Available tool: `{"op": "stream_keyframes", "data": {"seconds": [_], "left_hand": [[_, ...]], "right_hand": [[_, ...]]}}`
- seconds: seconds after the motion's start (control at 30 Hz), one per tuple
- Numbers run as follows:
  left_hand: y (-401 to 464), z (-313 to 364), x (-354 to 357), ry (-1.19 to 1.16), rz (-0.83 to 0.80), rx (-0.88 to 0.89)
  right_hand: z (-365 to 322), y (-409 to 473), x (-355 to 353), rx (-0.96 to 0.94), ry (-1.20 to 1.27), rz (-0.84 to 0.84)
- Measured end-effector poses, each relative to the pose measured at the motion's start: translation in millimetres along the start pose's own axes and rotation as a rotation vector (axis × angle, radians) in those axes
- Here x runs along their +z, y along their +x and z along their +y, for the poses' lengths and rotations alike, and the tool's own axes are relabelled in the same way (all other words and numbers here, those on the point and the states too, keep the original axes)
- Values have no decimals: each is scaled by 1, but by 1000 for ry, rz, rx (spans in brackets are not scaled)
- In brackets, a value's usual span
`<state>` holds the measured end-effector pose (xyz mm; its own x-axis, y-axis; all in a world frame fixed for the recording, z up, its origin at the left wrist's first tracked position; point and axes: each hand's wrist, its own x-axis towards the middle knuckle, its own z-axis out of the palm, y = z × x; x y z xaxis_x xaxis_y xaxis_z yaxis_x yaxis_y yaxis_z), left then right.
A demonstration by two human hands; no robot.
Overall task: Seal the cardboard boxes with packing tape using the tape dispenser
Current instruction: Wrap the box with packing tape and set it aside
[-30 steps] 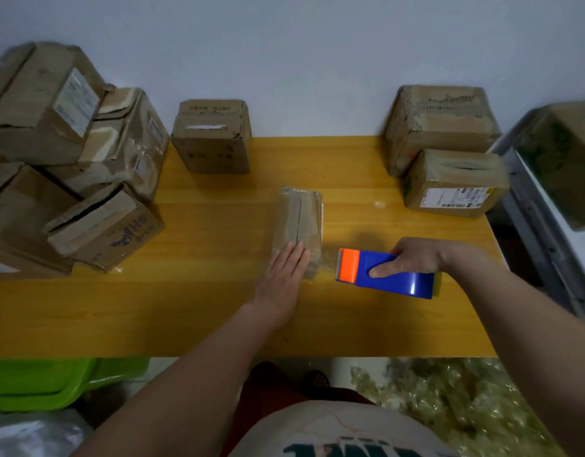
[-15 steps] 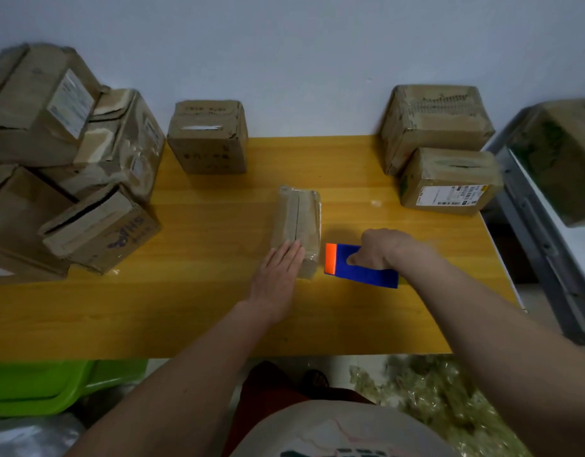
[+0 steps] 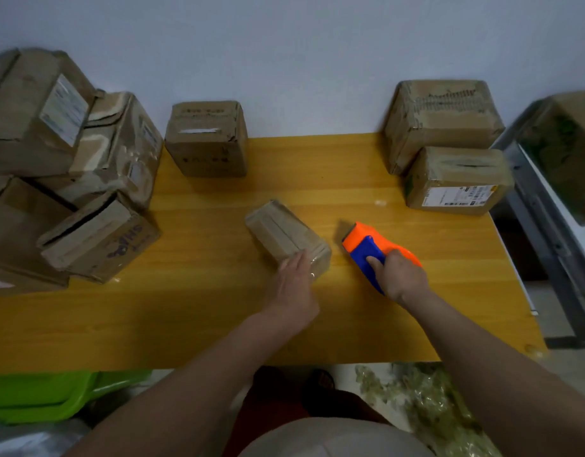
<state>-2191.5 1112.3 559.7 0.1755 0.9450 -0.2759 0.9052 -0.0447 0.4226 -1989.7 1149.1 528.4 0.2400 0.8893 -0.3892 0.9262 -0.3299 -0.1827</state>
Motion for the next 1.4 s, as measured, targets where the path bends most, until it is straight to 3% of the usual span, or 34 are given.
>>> {"op": "stream_keyframes", "data": {"seconds": [0.07,0.17,0.3,0.4,0.53,0.6,0.7,0.77,0.87,1.03,1.17,1.27,1.3,1.4], "left_hand": [[11,-19,-16,254,31,114],[42,-46,-37,513,-155,221],[84,-52,-45,655,-230,332],[100,-44,-42,683,-234,365],[98,-43,-34,607,-117,357],[86,-44,-26,512,-85,243],[64,-50,-15,446,-38,100],[53,-60,-11,404,1,82],[46,-75,-9,324,79,86],[46,-81,-8,216,127,98],[46,-83,-7,213,160,113],[49,-86,-7,207,73,82],[50,-87,-8,199,34,71],[55,-83,-11,247,-26,201]], "right_hand": [[1,0,11,14,-84,15],[4,4,21,29,-172,0],[10,5,26,68,-45,-108],[7,-1,18,88,-47,18],[-15,-21,12,-194,197,362],[-32,-36,13,-409,329,439],[-56,-50,20,-699,366,367],[-66,-49,27,-753,262,243],[-77,-36,31,-717,122,150],[-99,-2,22,-651,181,89],[-113,20,15,-401,489,-118],[-111,20,11,-234,813,-349],[-107,18,9,-180,913,-321],[-93,7,11,-99,999,29]]}}
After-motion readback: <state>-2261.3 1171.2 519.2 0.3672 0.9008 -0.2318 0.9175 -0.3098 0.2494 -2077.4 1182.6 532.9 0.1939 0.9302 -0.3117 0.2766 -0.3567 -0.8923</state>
